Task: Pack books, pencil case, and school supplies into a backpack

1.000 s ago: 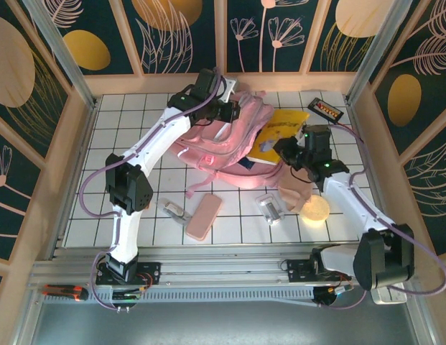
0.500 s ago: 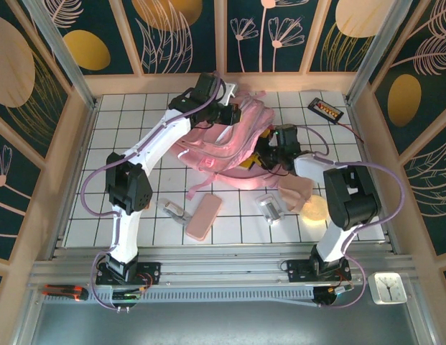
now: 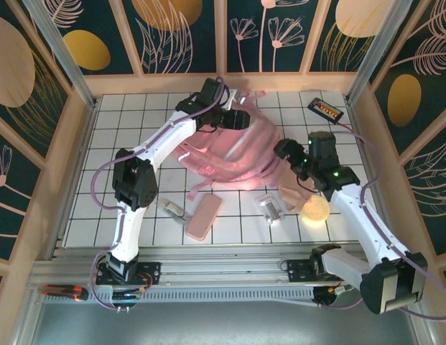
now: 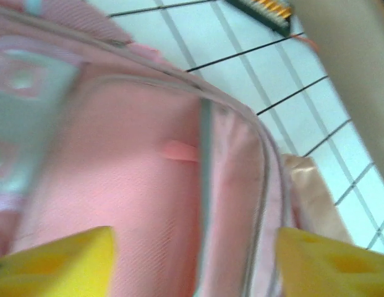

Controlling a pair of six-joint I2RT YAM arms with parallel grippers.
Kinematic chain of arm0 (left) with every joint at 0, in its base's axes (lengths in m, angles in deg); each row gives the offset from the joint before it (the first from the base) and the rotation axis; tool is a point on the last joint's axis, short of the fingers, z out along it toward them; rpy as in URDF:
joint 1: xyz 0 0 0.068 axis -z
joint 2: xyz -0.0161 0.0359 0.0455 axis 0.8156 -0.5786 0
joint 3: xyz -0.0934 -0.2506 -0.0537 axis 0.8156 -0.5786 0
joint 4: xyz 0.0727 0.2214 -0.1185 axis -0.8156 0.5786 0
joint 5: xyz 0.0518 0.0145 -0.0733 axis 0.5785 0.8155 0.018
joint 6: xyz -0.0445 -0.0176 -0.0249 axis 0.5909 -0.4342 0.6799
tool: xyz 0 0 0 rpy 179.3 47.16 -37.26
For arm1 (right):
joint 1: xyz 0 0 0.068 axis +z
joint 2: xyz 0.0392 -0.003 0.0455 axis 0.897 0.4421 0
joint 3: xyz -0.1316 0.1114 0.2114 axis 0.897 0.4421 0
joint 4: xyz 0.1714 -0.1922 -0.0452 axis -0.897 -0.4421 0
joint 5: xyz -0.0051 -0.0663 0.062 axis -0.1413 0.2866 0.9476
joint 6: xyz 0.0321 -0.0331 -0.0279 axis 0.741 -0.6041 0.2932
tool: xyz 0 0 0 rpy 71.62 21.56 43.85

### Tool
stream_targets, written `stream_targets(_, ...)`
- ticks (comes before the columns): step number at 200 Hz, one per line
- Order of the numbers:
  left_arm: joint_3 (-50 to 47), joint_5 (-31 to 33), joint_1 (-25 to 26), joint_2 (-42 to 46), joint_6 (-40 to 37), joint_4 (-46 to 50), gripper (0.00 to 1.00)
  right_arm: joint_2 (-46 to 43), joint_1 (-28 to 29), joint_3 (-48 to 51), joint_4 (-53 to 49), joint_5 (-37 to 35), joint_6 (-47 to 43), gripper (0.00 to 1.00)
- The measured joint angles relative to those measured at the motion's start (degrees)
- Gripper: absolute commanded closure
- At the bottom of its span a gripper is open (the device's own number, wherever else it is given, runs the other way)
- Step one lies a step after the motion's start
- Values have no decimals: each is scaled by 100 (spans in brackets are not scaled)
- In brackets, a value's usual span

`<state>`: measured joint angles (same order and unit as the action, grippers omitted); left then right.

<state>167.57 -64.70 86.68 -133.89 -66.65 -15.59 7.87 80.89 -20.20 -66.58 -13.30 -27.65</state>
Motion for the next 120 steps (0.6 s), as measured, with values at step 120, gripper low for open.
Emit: stream_targets(120,-4284,-323,-2529,1412,955,-1661,1,3193,173,-822,205,243,-179,38)
